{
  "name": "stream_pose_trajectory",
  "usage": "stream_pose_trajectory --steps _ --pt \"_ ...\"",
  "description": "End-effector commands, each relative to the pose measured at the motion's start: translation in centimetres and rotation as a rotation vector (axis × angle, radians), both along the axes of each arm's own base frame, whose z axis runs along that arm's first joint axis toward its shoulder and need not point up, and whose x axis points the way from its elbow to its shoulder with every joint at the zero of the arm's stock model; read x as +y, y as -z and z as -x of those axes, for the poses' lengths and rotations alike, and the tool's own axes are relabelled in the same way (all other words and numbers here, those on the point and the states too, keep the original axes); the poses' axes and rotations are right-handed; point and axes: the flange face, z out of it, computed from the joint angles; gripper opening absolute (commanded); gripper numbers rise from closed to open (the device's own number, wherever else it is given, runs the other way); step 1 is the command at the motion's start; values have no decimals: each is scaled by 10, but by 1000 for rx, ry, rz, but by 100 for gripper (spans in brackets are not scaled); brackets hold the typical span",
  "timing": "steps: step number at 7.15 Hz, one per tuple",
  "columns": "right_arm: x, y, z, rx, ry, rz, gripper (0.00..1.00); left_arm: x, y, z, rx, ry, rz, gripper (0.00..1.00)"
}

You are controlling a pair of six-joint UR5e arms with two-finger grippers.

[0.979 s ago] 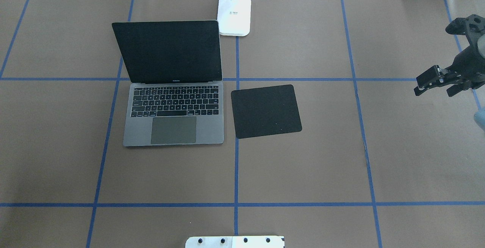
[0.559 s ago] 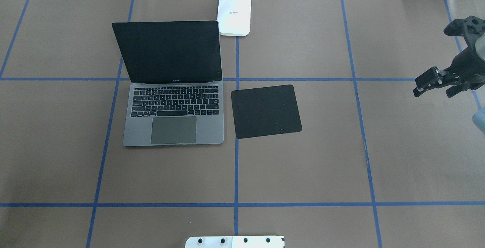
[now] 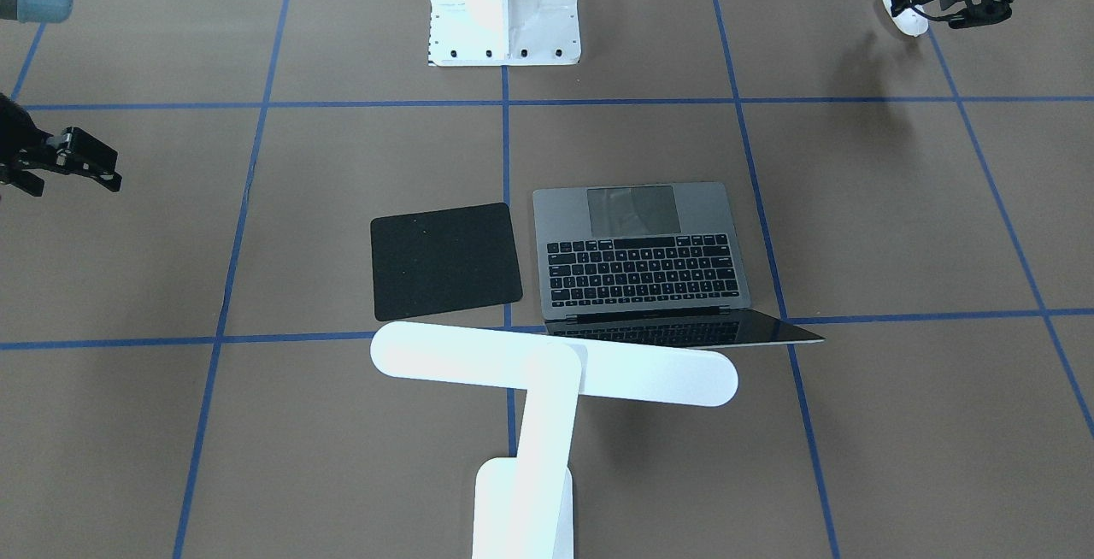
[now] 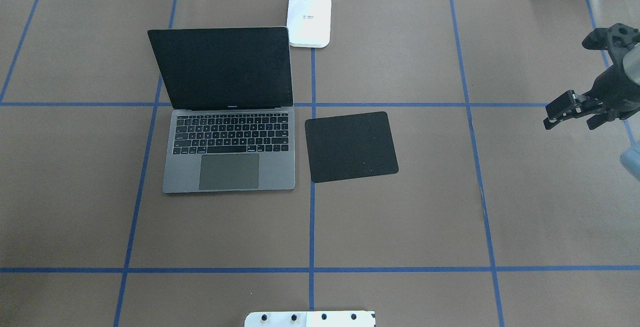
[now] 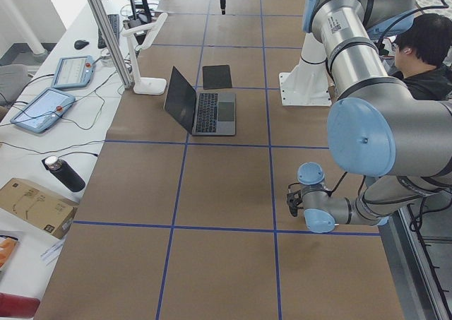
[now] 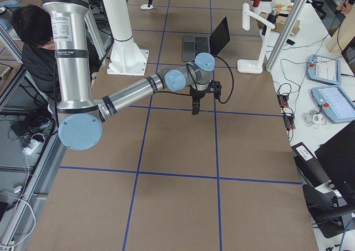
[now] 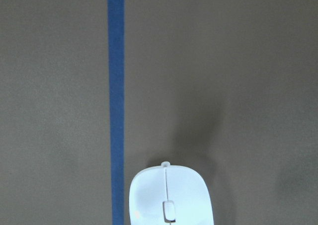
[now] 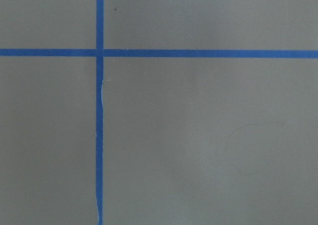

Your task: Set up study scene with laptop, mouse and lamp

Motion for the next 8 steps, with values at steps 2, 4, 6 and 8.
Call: stream_pose_trajectory --steps 2,4,6,8 --pt "0 0 0 6 -2 -5 99 2 1 -18 30 -4 8 100" --pt "0 0 0 8 -3 -6 99 3 0 -19 30 -12 7 100" --pt "0 0 1 10 -1 -7 99 4 -3 -17 20 -18 8 100" --pt "0 -1 2 10 1 -6 99 5 -6 -16 16 -21 8 100"
